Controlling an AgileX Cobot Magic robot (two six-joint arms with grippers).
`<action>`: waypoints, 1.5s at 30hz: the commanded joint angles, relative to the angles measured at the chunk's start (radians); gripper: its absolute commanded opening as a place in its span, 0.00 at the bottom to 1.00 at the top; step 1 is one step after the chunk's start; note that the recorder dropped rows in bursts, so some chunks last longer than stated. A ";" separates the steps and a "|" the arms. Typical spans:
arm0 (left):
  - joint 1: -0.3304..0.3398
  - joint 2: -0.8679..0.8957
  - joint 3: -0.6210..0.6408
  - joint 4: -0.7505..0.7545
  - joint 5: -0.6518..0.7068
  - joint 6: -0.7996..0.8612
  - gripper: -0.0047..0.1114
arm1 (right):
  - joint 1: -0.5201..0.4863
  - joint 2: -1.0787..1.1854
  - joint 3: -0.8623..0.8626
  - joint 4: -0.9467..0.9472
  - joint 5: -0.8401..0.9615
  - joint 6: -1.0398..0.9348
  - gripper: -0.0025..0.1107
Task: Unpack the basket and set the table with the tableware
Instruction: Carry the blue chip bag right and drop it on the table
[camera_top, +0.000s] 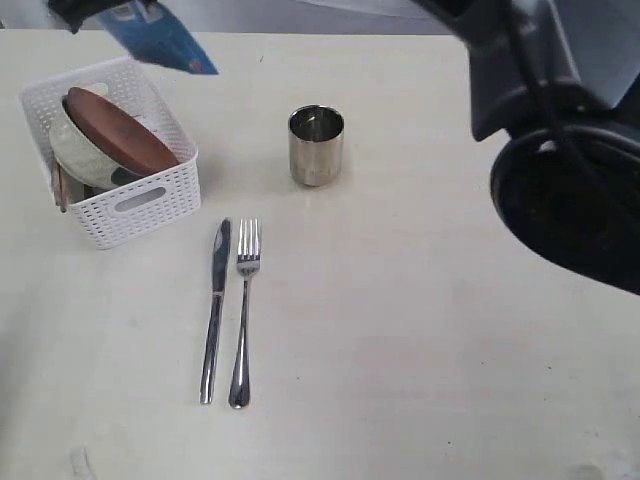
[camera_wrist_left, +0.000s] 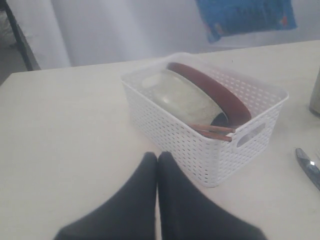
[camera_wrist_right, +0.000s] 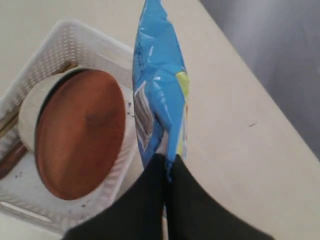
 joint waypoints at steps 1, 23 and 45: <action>-0.003 -0.004 0.002 0.000 -0.009 0.001 0.04 | -0.031 -0.062 -0.003 -0.094 0.065 0.034 0.02; -0.003 -0.004 0.002 0.000 -0.009 0.001 0.04 | -0.506 -0.037 0.090 0.053 0.109 0.076 0.02; -0.003 -0.004 0.002 0.000 -0.009 0.001 0.04 | -0.829 -0.258 0.696 0.237 -0.008 -0.061 0.45</action>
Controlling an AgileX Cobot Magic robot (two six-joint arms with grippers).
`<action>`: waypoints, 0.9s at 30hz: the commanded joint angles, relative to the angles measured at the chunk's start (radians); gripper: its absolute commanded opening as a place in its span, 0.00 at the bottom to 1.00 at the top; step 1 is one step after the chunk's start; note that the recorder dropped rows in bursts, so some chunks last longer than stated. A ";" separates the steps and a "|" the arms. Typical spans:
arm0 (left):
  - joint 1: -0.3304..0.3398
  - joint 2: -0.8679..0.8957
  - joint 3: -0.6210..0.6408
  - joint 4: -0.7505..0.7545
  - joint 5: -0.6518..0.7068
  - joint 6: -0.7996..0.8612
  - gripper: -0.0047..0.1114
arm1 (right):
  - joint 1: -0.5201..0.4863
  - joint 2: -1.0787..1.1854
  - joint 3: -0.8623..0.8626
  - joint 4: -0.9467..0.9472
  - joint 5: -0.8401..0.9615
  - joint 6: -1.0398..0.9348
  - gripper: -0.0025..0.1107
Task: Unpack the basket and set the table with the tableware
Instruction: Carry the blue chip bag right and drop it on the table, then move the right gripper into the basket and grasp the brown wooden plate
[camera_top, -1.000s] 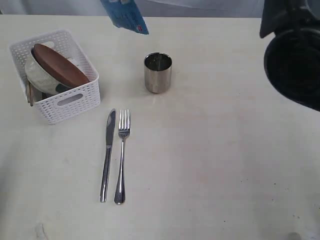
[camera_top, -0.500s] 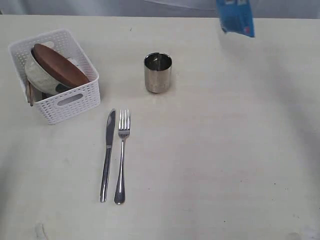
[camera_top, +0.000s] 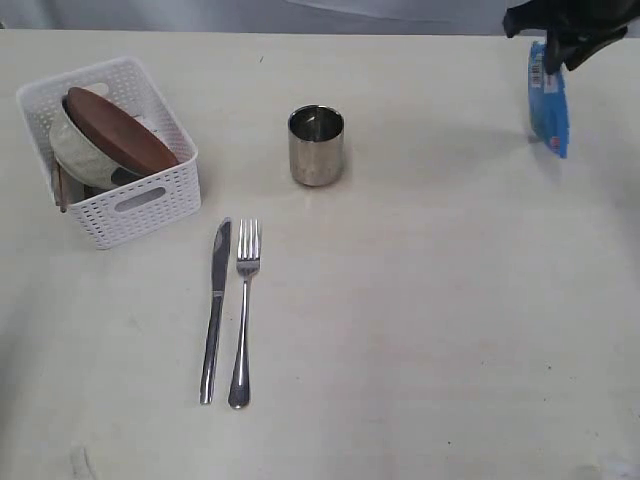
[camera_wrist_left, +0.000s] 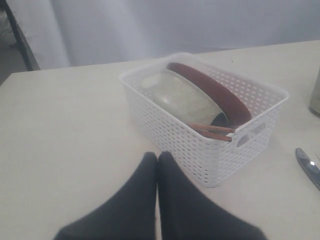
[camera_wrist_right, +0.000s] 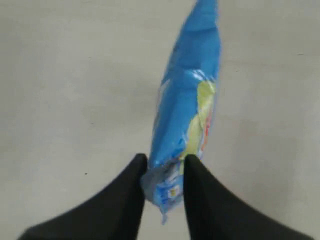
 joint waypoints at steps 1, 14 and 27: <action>-0.003 -0.004 0.002 0.000 -0.009 0.001 0.04 | 0.004 -0.015 0.006 0.038 0.021 -0.029 0.48; -0.003 -0.004 0.002 0.000 -0.009 0.001 0.04 | 0.164 -0.182 0.004 0.130 -0.062 -0.091 0.45; -0.003 -0.004 0.002 0.000 -0.009 0.001 0.04 | 0.420 -0.150 -0.062 0.363 -0.088 -0.147 0.45</action>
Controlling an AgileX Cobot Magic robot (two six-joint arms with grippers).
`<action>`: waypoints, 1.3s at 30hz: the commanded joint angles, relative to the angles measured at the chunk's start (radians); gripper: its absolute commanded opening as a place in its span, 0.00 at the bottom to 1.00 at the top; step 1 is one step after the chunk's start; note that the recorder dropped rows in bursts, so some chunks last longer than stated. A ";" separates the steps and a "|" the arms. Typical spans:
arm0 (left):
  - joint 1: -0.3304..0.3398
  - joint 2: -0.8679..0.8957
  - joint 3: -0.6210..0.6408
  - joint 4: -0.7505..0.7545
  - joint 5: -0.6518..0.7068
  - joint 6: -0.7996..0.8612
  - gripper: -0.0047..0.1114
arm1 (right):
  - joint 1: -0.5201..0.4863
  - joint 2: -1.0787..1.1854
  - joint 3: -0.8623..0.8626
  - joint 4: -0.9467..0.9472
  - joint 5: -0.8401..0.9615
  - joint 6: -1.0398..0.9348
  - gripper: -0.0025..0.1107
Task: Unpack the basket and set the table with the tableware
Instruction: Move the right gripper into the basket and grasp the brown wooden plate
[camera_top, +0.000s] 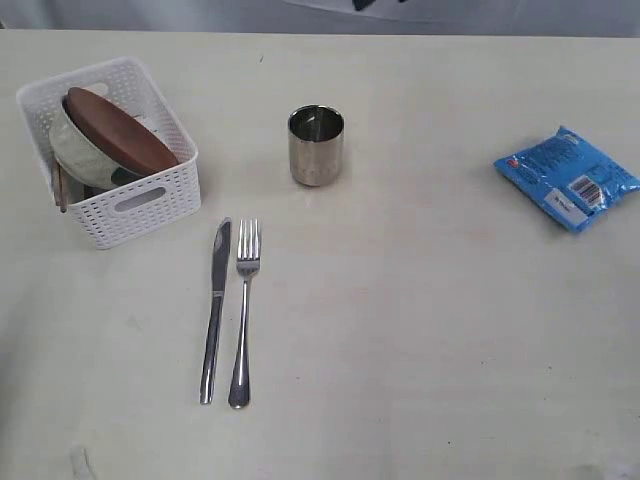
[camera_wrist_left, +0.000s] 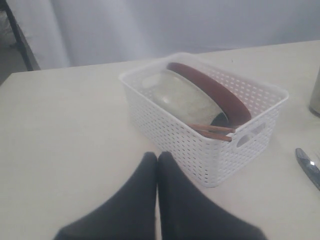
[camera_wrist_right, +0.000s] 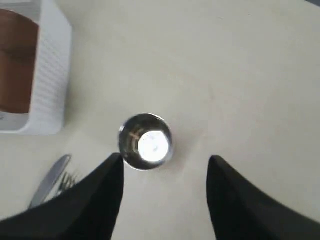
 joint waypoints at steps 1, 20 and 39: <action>-0.003 -0.004 0.002 0.000 -0.009 0.001 0.04 | 0.115 0.046 -0.076 0.043 -0.003 -0.029 0.45; -0.003 -0.004 0.002 0.000 -0.009 0.001 0.04 | 0.404 0.609 -0.582 0.101 -0.035 -0.077 0.42; -0.003 -0.004 0.002 0.000 -0.009 0.001 0.04 | 0.436 0.630 -0.582 0.108 -0.074 -0.134 0.26</action>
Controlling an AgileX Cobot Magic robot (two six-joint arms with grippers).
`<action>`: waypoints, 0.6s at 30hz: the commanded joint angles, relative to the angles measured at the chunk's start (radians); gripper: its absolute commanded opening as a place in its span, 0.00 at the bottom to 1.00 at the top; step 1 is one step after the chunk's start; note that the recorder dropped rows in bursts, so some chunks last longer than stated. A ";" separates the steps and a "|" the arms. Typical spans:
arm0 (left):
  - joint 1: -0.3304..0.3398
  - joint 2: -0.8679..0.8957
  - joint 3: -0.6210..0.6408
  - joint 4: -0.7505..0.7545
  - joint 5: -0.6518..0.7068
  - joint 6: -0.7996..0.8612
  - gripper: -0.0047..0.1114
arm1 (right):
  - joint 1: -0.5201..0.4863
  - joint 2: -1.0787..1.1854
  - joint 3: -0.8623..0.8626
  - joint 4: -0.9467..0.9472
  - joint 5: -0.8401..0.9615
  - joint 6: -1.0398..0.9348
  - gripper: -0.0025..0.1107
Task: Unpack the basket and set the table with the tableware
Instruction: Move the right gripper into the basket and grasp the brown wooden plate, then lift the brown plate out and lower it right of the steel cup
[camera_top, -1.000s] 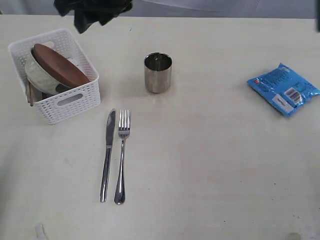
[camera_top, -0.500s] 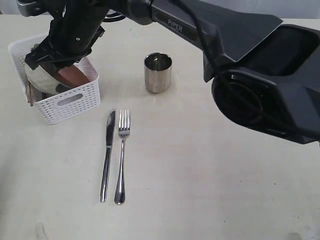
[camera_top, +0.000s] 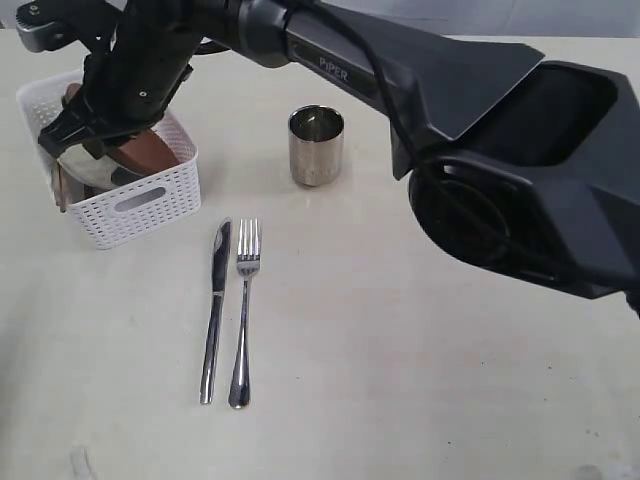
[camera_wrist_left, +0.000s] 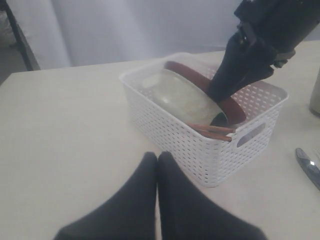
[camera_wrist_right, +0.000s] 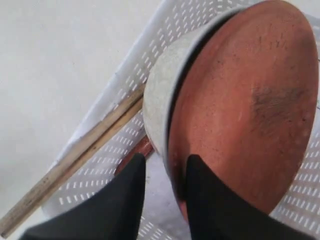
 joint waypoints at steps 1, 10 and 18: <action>-0.003 -0.004 0.002 0.000 -0.009 0.001 0.04 | 0.000 0.001 -0.004 -0.004 -0.011 -0.016 0.26; -0.003 -0.004 0.002 0.000 -0.009 0.001 0.04 | 0.000 0.011 -0.004 -0.009 -0.003 -0.035 0.02; -0.003 -0.004 0.002 0.000 -0.009 0.001 0.04 | 0.000 -0.017 -0.028 -0.030 0.004 -0.069 0.02</action>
